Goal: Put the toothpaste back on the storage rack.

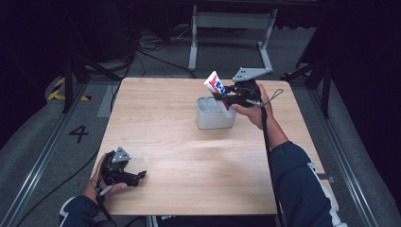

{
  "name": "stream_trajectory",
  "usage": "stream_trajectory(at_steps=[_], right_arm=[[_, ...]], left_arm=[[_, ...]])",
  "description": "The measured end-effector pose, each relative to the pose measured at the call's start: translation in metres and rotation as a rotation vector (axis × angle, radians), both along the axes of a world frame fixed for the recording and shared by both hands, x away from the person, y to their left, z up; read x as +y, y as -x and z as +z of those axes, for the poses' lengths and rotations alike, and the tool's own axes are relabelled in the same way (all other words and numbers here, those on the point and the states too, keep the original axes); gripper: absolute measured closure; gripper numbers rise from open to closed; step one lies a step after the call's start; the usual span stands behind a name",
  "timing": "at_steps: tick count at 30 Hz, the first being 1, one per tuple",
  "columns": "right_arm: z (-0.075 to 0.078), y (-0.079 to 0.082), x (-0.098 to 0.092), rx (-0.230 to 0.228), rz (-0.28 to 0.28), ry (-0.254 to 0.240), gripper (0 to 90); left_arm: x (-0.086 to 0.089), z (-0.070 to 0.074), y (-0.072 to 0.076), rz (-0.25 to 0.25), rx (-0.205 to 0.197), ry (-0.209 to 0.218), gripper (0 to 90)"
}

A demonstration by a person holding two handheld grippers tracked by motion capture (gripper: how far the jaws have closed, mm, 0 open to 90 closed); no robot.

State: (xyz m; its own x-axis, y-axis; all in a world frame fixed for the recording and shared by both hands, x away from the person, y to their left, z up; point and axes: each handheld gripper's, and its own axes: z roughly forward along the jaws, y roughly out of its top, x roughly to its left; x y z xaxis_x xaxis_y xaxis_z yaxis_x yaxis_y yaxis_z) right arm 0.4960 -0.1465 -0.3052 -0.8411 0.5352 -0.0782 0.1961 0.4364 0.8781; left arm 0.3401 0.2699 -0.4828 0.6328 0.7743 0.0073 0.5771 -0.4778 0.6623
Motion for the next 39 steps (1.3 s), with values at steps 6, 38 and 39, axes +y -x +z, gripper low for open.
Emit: stream_trajectory(at_steps=[6,38,39], right_arm=[[-0.001,-0.009,0.002,0.002,-0.008,-0.016,64.6],[-0.019,-0.051,0.018,0.044,-0.058,-0.026,64.4],[-0.02,-0.052,0.017,0.049,-0.057,-0.029,64.4]], left_arm=[[0.0,0.0,0.0,0.001,-0.002,0.003,0.5],[0.0,0.0,0.0,0.005,-0.01,-0.004,0.6],[-0.001,-0.001,0.001,0.011,-0.001,0.006,0.8]])
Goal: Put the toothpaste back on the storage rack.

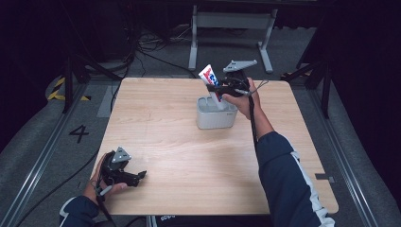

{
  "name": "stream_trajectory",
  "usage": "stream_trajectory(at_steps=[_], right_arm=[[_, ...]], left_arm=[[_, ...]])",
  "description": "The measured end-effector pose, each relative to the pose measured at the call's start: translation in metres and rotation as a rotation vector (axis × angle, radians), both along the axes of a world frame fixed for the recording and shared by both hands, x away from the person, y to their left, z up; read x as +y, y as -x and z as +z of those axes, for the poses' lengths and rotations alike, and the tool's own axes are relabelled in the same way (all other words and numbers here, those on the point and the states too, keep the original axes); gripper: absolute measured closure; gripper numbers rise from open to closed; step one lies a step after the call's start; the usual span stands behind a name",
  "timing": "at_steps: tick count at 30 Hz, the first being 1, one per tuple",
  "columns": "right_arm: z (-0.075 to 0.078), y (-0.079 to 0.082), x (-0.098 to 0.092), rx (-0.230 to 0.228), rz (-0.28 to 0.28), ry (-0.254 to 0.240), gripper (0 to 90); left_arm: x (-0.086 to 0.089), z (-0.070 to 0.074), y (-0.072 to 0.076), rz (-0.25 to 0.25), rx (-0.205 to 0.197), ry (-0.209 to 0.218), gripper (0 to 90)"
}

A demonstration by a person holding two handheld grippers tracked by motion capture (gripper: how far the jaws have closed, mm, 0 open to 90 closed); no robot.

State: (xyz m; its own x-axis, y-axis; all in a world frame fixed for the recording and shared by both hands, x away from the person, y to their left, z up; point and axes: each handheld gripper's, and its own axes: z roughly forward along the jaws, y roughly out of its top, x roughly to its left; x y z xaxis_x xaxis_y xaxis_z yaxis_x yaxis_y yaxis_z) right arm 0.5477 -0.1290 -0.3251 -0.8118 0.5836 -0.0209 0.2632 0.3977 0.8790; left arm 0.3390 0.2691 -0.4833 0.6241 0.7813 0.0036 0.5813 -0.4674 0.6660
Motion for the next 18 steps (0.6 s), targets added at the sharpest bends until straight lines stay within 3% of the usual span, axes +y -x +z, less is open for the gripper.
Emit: stream_trajectory(at_steps=[18], right_arm=[[-0.023,-0.008,-0.006,0.026,-0.022,-0.006,63.8]], left_arm=[[0.0,0.0,0.003,0.007,0.01,0.01,1.7]])
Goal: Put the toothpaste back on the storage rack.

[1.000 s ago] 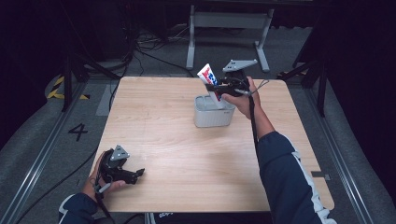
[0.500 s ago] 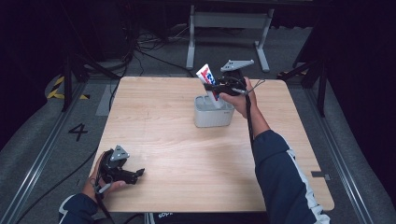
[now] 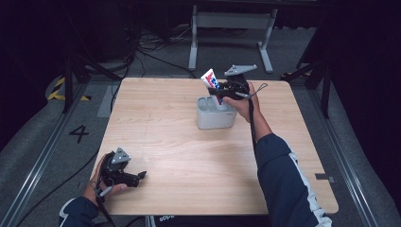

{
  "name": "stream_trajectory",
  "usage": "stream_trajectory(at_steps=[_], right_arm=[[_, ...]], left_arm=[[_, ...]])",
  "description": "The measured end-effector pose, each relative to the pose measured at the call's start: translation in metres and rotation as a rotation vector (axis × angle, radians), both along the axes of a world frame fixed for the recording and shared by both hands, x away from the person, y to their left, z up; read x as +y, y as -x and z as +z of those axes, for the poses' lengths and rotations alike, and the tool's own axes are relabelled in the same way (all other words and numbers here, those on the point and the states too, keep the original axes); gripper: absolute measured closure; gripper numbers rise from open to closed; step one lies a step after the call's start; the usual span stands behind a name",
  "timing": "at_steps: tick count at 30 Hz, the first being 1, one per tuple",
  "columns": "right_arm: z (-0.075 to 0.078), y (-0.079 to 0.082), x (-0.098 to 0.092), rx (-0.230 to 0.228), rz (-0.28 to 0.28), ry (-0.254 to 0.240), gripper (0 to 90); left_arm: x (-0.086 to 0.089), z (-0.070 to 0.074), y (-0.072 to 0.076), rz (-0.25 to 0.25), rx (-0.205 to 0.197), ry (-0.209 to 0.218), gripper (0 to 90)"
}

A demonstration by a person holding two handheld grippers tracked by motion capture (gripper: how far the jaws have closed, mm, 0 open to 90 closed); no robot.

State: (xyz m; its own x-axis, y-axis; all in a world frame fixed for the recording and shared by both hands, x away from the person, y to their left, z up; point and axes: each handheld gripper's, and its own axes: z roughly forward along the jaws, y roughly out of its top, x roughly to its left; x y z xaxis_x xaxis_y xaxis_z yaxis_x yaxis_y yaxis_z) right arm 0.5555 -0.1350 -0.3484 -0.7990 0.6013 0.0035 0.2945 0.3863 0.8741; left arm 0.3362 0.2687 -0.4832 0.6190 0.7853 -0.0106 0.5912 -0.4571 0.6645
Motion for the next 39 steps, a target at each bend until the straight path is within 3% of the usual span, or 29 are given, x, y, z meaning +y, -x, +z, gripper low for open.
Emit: stream_trajectory(at_steps=[14,25,39], right_arm=[[-0.015,0.011,-0.007,-0.005,0.024,0.057,62.5],[-0.022,0.023,-0.002,-0.004,0.029,0.125,61.2],[-0.029,0.026,-0.009,0.009,0.006,0.147,60.5]], left_arm=[[0.0,0.0,0.0,0.002,-0.003,0.001,1.7],[0.0,0.0,0.0,0.002,-0.003,0.001,1.6],[0.0,0.0,0.0,0.002,-0.002,0.001,1.7]])
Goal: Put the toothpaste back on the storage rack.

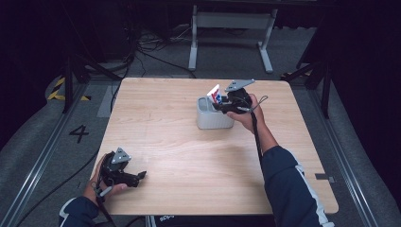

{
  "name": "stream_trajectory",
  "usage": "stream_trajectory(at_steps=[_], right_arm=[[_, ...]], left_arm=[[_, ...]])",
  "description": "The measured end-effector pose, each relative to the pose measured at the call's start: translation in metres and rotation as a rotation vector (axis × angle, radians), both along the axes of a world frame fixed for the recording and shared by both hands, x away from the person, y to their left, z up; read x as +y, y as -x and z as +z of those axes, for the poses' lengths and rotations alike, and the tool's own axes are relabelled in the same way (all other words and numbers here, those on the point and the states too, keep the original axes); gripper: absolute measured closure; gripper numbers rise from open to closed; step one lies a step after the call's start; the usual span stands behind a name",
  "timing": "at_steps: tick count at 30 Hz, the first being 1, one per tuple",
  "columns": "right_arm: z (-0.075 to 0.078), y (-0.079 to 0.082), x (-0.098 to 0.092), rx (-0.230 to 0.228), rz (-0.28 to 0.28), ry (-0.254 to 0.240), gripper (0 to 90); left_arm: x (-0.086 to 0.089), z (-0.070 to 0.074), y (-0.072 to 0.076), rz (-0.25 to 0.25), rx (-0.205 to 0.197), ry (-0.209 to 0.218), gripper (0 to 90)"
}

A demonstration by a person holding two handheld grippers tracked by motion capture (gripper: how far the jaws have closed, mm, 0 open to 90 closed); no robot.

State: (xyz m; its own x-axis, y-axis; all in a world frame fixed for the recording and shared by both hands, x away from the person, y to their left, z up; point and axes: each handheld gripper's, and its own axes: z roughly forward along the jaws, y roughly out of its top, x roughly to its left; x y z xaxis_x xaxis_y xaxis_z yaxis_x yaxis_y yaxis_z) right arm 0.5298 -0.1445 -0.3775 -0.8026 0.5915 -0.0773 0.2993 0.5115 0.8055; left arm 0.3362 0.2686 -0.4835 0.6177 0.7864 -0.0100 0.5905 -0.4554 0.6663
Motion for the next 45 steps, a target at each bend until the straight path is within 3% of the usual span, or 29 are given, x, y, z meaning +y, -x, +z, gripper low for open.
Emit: stream_trajectory(at_steps=[22,28,45], right_arm=[[-0.009,-0.004,-0.01,0.034,-0.046,-0.002,58.5],[-0.011,-0.005,-0.01,0.059,-0.067,0.017,55.7],[-0.006,-0.002,-0.014,0.07,-0.115,-0.037,47.6]], left_arm=[[0.0,0.0,0.0,0.003,0.002,0.0,1.3],[0.0,0.0,0.0,0.004,0.002,0.002,1.3],[0.0,0.0,0.0,0.004,0.002,0.002,1.3]])
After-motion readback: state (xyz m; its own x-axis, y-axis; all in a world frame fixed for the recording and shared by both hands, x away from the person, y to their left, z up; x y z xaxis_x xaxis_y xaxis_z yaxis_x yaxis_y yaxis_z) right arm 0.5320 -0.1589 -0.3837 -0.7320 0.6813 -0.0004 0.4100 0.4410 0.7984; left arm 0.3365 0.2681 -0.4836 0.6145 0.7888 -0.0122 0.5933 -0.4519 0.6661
